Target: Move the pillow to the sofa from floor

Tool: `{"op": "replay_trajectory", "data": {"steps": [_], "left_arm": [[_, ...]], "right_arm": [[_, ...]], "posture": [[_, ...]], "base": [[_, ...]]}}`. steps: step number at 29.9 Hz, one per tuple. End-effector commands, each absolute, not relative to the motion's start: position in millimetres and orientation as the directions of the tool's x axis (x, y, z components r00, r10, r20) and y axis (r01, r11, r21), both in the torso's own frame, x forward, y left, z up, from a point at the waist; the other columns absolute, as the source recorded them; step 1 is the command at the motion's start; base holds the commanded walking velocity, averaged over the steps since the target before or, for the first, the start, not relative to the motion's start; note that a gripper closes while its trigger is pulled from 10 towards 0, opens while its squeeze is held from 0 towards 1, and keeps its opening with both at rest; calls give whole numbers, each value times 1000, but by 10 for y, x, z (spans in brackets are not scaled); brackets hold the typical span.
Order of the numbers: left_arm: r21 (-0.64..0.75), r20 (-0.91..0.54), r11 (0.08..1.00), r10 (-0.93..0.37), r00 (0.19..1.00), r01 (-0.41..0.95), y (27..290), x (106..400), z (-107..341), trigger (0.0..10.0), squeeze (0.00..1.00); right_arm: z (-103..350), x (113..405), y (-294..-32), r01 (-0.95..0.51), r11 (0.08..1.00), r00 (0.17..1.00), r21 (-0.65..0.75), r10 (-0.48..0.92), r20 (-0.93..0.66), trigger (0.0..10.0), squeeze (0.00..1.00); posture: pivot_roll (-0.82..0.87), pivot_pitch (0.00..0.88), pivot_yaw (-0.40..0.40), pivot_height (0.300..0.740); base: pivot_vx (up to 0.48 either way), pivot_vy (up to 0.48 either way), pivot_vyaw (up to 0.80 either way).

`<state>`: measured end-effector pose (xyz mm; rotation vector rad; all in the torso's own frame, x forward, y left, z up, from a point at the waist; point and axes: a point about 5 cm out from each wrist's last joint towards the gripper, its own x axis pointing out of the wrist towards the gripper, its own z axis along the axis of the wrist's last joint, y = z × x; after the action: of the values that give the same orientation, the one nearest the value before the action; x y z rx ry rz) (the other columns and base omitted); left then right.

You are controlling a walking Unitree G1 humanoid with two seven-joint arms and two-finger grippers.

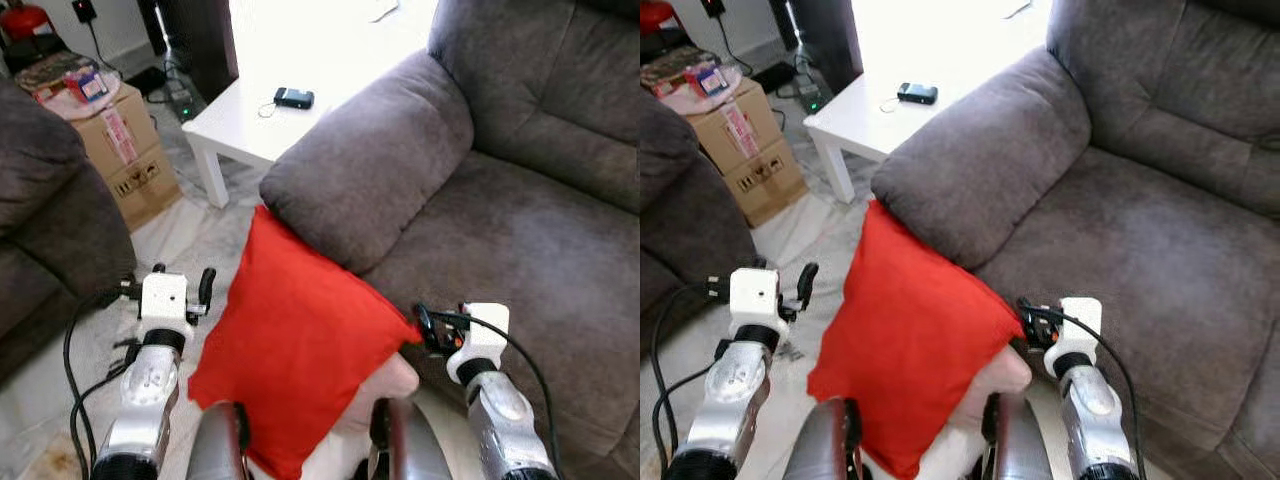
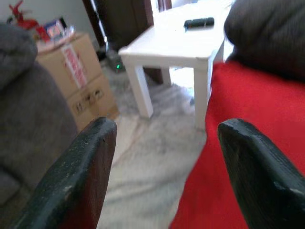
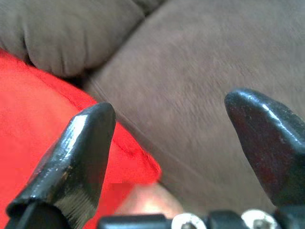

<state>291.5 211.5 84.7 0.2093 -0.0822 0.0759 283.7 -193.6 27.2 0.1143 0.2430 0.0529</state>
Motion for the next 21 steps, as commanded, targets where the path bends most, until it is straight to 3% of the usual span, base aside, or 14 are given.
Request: {"op": "replay_trajectory", "data": {"steps": [1,8,14,15,16,17,21], "left_arm": [[222,37,971,83,996,-89,2165,2856,733,10000,0],[242,-138,966,124,983,-88,2217,2554,263,10000,0],[234,-167,967,146,975,-105,2211,2446,168,10000,0],[234,-166,966,147,975,-106,2212,2439,166,10000,0],[234,-164,966,148,975,-107,2213,2435,164,10000,0],[235,-163,966,148,976,-108,2213,2432,163,10000,0],[239,-152,963,162,975,-123,2247,2398,170,10000,0]], "right_arm": [[199,2821,-1956,2,986,959,169,46,-280,10000,0],[182,2952,-1969,64,951,949,304,37,-313,10000,0],[181,3037,-1890,57,922,938,383,82,-338,10000,0],[174,3045,-1868,54,911,934,408,98,-342,10000,776],[169,3049,-1856,52,904,933,423,107,-345,10000,776],[167,3052,-1850,51,901,932,431,113,-345,10000,1000],[112,3054,-1771,61,869,908,491,156,-388,10000,1000]], "posture": [[58,176,-28,582],[75,189,-50,582],[85,206,-62,582],[90,210,-65,582],[92,213,-66,582],[92,213,-66,582],[110,233,-80,582]], "base": [[0,0,0],[0,0,0],[0,0,0],[0,0,0],[0,0,0],[0,0,0],[0,0,0]]}}
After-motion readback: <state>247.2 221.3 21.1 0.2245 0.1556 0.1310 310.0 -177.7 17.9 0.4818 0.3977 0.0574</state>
